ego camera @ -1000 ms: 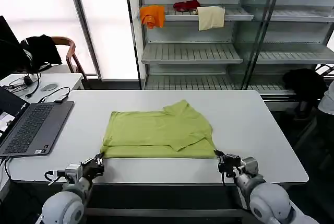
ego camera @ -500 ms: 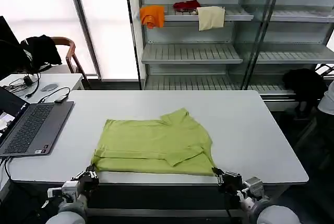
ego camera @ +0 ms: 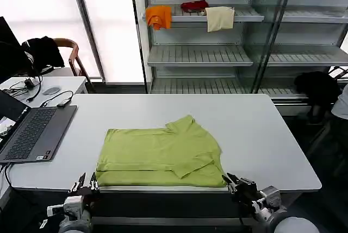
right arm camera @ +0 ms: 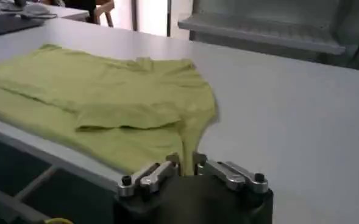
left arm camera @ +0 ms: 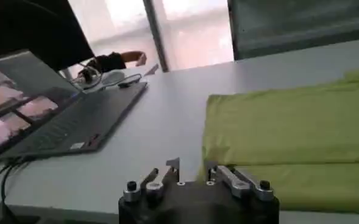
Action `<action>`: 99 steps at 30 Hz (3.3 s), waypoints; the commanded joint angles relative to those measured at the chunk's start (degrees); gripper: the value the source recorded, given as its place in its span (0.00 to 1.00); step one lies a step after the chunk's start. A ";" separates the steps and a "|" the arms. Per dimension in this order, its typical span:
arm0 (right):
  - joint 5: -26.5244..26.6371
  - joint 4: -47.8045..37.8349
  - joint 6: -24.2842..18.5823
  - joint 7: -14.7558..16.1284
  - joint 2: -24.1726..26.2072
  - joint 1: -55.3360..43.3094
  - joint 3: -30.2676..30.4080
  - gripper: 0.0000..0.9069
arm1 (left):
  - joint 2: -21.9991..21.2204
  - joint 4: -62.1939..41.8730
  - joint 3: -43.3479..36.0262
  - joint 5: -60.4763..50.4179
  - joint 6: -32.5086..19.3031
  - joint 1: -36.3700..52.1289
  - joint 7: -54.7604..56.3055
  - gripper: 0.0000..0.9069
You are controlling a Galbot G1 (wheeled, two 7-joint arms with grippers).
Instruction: Fold and organize the clothes.
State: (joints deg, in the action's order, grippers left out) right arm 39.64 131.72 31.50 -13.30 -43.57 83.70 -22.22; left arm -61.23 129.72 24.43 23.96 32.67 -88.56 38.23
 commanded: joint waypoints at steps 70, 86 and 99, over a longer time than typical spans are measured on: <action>-15.35 -75.22 1.36 34.25 -28.65 -70.40 37.17 0.32 | 4.83 -46.48 -6.89 7.47 0.48 42.34 -41.05 0.01; -14.00 -70.58 -1.25 37.29 -25.00 -68.80 37.28 0.00 | 5.18 -43.71 -6.66 6.98 -1.93 40.84 -43.25 0.01; -5.68 -61.75 -6.86 37.89 -20.61 -69.37 36.43 0.00 | 6.67 -37.81 -6.16 11.31 -5.32 40.38 -41.21 0.00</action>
State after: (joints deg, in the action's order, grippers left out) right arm 27.75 62.78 28.18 24.11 -67.14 14.88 14.97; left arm -55.44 88.04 17.77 32.98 29.55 -47.76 -3.51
